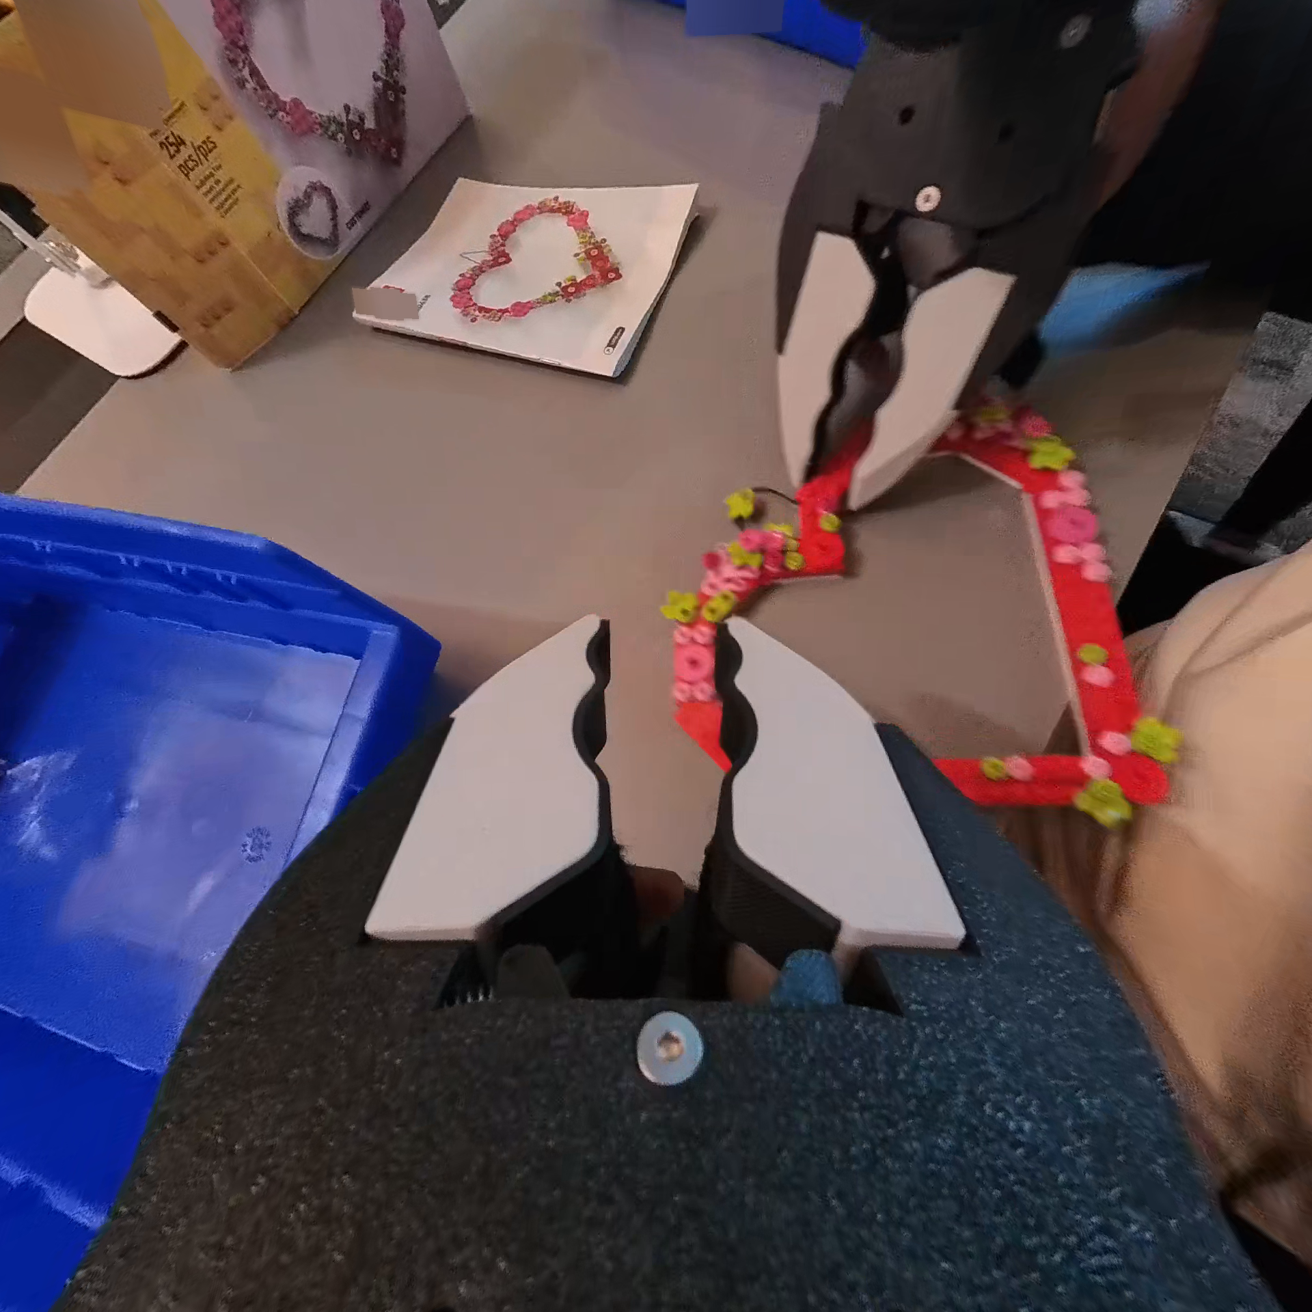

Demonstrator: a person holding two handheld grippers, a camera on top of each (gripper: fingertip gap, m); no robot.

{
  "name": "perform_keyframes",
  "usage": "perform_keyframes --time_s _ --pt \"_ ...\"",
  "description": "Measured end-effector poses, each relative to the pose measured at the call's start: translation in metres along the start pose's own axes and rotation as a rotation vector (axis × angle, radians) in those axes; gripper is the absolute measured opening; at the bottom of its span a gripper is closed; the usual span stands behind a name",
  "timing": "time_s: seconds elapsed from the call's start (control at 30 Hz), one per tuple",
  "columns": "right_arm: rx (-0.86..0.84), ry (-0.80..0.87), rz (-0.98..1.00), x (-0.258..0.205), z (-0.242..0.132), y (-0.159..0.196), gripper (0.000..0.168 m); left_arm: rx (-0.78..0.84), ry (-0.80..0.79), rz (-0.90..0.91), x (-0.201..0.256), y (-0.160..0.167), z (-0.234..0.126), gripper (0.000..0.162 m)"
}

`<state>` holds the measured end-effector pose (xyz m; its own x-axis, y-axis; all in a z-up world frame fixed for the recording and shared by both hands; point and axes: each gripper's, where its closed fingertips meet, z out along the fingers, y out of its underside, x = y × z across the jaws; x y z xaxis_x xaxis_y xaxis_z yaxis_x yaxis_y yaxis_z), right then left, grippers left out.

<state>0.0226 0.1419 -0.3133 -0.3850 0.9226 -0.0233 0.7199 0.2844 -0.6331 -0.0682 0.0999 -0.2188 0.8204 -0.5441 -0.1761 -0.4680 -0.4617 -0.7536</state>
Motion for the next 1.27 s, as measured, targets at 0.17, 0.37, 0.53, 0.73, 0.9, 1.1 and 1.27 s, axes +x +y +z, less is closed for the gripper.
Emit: perform_keyframes --time_s 0.17,0.37,0.53,0.73,0.9,1.1,1.27 --pt "0.023 -0.026 0.033 -0.010 -0.009 -0.011 0.025 0.040 0.029 0.027 0.004 -0.014 0.003 0.029" --pt "-0.011 0.040 -0.057 0.001 -0.012 -0.025 0.010 0.041 0.039 0.037 0.003 -0.012 0.002 0.029" --pt "-0.121 -0.114 0.018 0.002 0.000 -0.024 0.014 0.086 0.066 0.062 0.010 -0.021 -0.004 0.029" --pt "-0.212 -0.219 0.067 0.002 0.013 -0.020 0.018 0.128 0.086 0.062 0.015 -0.025 -0.010 0.029" --pt "-0.182 -0.187 -0.006 0.003 0.014 -0.020 0.010 0.150 0.061 0.048 0.009 -0.024 -0.006 0.029" --pt "0.420 0.145 -0.380 -0.003 -0.046 -0.093 0.010 0.386 0.311 -0.196 0.026 -0.049 0.001 0.023" --pt "0.595 0.472 -0.782 -0.038 -0.091 -0.125 0.010 0.482 0.712 -0.438 0.054 -0.070 -0.013 0.022"
